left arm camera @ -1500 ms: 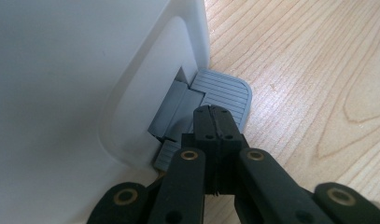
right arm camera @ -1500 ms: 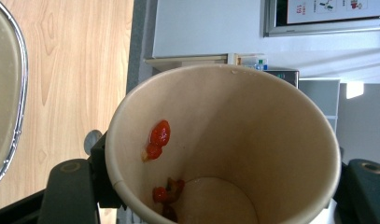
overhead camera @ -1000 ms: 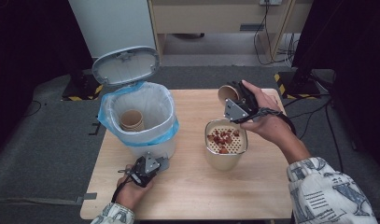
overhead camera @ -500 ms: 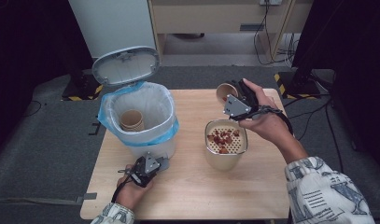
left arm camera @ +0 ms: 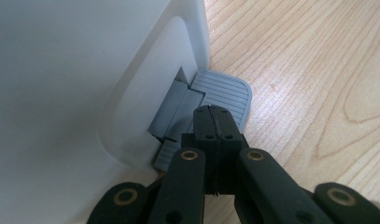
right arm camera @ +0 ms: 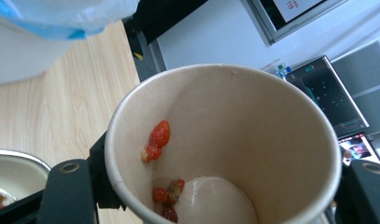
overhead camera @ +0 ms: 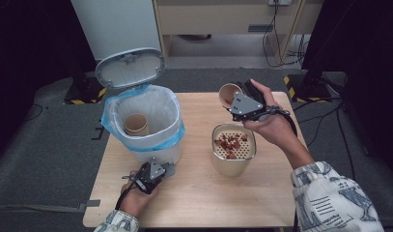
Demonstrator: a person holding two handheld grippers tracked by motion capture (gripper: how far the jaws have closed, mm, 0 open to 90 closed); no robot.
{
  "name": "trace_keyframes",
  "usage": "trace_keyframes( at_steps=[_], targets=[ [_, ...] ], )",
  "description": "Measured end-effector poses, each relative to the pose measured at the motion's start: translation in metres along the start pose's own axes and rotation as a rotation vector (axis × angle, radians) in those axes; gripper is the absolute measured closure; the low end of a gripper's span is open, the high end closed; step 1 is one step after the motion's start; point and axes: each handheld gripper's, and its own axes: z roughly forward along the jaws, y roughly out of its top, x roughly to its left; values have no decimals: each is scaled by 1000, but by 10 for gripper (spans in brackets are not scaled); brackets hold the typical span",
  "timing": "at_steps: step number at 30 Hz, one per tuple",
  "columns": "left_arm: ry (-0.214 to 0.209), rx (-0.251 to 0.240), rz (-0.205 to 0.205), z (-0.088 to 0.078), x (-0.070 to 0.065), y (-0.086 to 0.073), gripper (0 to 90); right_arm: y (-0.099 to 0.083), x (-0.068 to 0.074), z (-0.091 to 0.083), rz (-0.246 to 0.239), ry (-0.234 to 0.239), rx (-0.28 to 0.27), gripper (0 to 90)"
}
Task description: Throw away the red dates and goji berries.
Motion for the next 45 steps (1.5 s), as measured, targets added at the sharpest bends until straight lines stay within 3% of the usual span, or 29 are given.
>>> trace_keyframes(
  at_steps=[16, 26, 37, 45],
  targets=[
    [0, 1, 1, 0, 0, 0, 898, 12, -6, 11, 227, 55, -79, 284],
    [0, 1, 1, 0, 0, 0, 898, 18, -6, 19, 307, 83, -91, 283],
    [-1, 2, -1, 0, 0, 0, 898, 24, -12, 24, 440, 115, -142, 283],
    [-2, -1, -1, 0, 0, 0, 898, 30, -14, 28, 490, 147, -157, 283]
  ],
)
